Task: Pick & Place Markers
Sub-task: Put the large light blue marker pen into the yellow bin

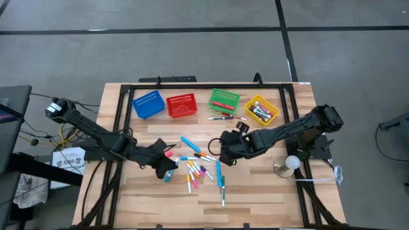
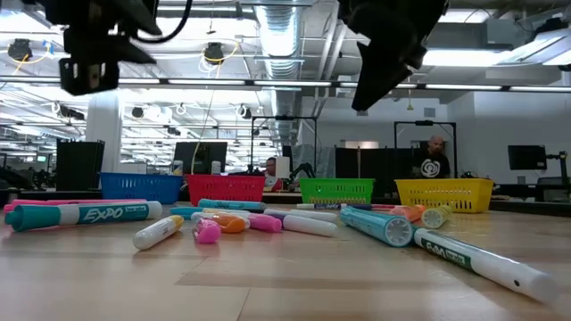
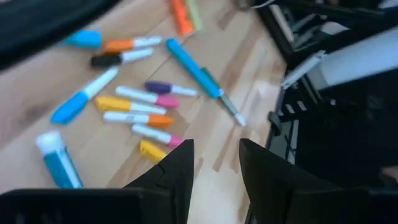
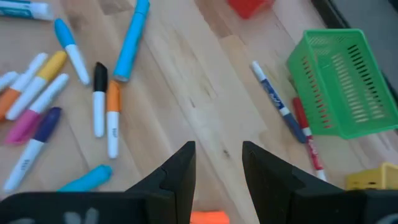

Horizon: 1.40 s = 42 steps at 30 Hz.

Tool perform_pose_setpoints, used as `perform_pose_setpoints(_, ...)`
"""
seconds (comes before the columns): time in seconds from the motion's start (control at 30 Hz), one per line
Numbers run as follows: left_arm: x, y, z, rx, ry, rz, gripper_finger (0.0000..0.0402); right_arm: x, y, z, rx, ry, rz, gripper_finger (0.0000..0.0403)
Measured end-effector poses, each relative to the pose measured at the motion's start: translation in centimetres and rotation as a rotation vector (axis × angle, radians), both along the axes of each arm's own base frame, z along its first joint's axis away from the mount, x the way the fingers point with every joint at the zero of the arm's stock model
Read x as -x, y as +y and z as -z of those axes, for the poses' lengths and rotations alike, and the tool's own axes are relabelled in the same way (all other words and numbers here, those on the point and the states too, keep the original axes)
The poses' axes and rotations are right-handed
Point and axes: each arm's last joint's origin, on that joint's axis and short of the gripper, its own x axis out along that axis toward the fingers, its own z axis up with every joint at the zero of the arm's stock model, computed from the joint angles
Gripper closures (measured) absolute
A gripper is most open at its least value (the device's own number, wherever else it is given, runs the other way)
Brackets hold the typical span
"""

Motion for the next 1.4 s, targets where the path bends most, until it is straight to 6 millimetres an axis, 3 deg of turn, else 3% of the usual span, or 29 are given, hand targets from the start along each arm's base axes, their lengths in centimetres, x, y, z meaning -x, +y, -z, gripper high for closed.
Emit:
perform_pose_setpoints(0.27, -1.6, -1.3, 3.2, 0.095, 0.169, -0.060, 0.0275, 0.2, 0.6, -0.1, 0.123, 0.054, -0.124, 0.0280)
perform_pose_setpoints(0.63, -4.0, -3.0, 4.3, 0.183, 0.307, -0.039, 0.0275, 0.3, 0.8, -0.1, 0.157, 0.093, -0.193, 0.0280)
perform_pose_setpoints(0.83, -4.1, -3.1, 4.4, 0.214, 0.365, -0.032, 0.0275, 0.3, 1.0, -0.1, 0.157, 0.092, -0.200, 0.0280)
perform_pose_setpoints(1.1, -2.3, -2.0, 4.2, 0.154, 0.501, -0.069, 0.0275, 0.5, 1.7, -0.1, 0.155, 0.087, -0.222, 0.0280)
perform_pose_setpoints(1.4, -2.9, -1.2, 5.2, 0.093, 0.508, -0.154, 0.0275, 0.5, 1.7, -0.1, 0.139, 0.069, -0.196, 0.0280)
